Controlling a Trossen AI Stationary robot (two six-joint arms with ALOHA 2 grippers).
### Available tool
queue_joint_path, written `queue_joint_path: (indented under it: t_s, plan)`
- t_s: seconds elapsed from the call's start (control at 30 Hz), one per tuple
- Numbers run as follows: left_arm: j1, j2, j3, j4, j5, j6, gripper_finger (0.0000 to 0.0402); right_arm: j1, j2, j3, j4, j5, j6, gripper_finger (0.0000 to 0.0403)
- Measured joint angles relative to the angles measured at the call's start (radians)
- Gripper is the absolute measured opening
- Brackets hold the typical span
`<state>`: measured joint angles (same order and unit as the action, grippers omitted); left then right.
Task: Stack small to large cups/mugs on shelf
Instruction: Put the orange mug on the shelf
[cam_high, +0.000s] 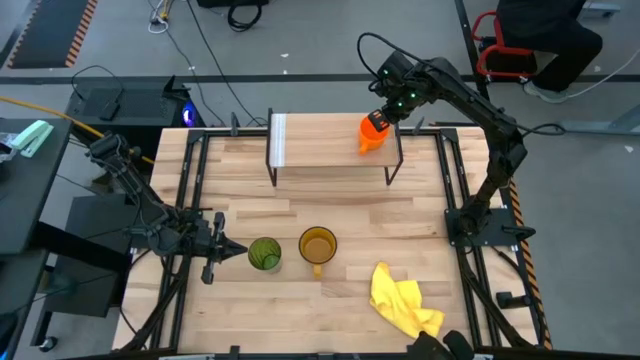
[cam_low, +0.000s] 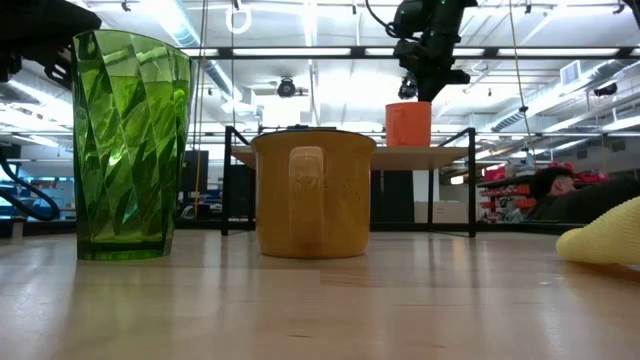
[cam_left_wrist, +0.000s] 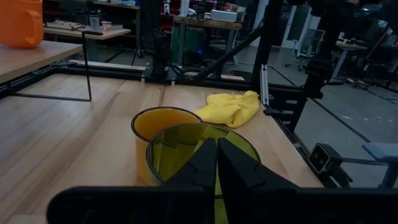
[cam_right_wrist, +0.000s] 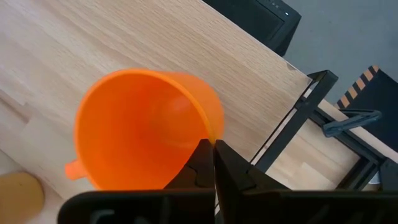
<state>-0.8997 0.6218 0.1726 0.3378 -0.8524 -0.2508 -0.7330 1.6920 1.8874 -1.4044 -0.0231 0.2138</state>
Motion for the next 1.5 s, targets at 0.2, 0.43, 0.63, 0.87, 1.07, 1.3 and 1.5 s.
queue_joint_path:
  t_s: [0.2,0.43,0.63,0.87,1.07,1.3,1.5]
  plan:
    - [0.0,0.0,0.0,-0.001,0.0,0.0,0.0014,-0.006,0.0,0.0,-0.016,-0.015,0.0,0.0001]
    - [0.0,0.0,0.0,-0.002,0.0,0.0,0.002,-0.02,0.0,-0.003,-0.043,-0.02,0.007,0.0002]
    - [0.0,0.0,0.0,-0.002,0.0,0.0,0.0019,-0.02,0.0,-0.003,-0.038,-0.02,0.017,0.0004]
    - [0.0,0.0,0.0,-0.002,0.0,-0.001,0.0015,-0.02,0.0,-0.004,-0.037,-0.02,0.023,0.0039]
    - [0.0,0.0,0.0,-0.002,0.0,-0.001,0.0023,-0.019,0.0,-0.004,-0.033,-0.02,0.023,0.006]
    - [0.0,0.0,0.0,-0.002,0.0,-0.001,0.0016,-0.019,0.0,-0.004,0.018,-0.019,0.023,0.006]
    - [0.0,0.0,0.0,-0.002,0.0,-0.001,0.0018,-0.019,-0.012,-0.004,0.015,0.014,0.021,0.0061]
